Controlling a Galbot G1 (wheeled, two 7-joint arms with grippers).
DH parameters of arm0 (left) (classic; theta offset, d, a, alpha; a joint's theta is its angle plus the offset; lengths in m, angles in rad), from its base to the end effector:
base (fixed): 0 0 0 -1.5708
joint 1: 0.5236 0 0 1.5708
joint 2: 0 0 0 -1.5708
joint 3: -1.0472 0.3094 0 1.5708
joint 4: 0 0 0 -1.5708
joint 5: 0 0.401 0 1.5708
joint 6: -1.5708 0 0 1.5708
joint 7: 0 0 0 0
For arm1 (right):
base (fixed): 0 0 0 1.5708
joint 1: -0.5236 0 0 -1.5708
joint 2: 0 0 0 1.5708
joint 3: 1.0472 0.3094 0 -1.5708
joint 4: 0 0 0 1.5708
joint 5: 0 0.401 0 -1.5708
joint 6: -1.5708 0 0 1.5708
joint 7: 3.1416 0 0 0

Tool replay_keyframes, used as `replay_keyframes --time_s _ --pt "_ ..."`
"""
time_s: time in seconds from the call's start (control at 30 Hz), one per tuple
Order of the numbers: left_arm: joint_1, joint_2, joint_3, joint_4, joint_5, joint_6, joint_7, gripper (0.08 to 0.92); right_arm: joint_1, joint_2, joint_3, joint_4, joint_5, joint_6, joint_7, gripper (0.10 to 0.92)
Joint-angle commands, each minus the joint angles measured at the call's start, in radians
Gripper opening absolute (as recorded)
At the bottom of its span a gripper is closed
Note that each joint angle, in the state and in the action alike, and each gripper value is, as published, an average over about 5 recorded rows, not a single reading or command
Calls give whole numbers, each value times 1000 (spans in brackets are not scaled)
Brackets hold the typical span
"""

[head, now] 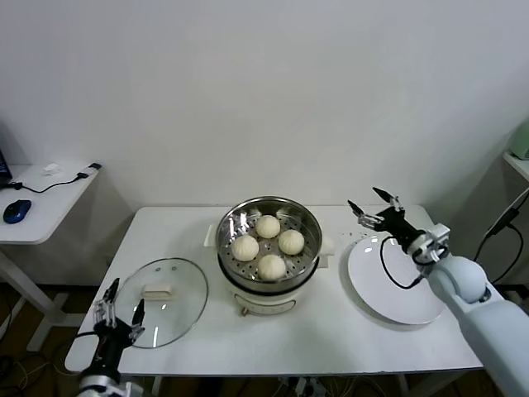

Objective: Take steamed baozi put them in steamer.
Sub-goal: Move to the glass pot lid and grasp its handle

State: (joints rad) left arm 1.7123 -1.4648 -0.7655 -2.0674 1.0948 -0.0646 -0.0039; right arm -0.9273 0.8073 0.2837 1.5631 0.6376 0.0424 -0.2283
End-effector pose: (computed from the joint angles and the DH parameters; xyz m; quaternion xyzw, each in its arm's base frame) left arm 0.2022 0.0965 -0.2968 0.0031 -0.7895 -0.6089 0.0766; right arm 0.4216 -0.1472 -0.2429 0.1992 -0.9777 0.0659 0.0070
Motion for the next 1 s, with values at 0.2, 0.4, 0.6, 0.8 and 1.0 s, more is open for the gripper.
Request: replay_keyframes --time_s 0.2,0.4,0.6,0.8,1.0 --pt "-176 28 75 324 498 -8 -95 823 -334 175 338 8 -168 14 11 823" --pt "-235 21 89 409 477 9 -107 823 -342 183 352 -23 -186 36 9 823" --pt "-291 29 110 457 467 52 -131 823 -346 185 356 -37 -192 52 6 823" --pt "-349 45 126 507 451 86 -158 823 -348 184 358 -43 -197 57 3 823" --pt "-399 56 140 545 435 106 -156 823 -356 193 363 -49 -215 67 0 823"
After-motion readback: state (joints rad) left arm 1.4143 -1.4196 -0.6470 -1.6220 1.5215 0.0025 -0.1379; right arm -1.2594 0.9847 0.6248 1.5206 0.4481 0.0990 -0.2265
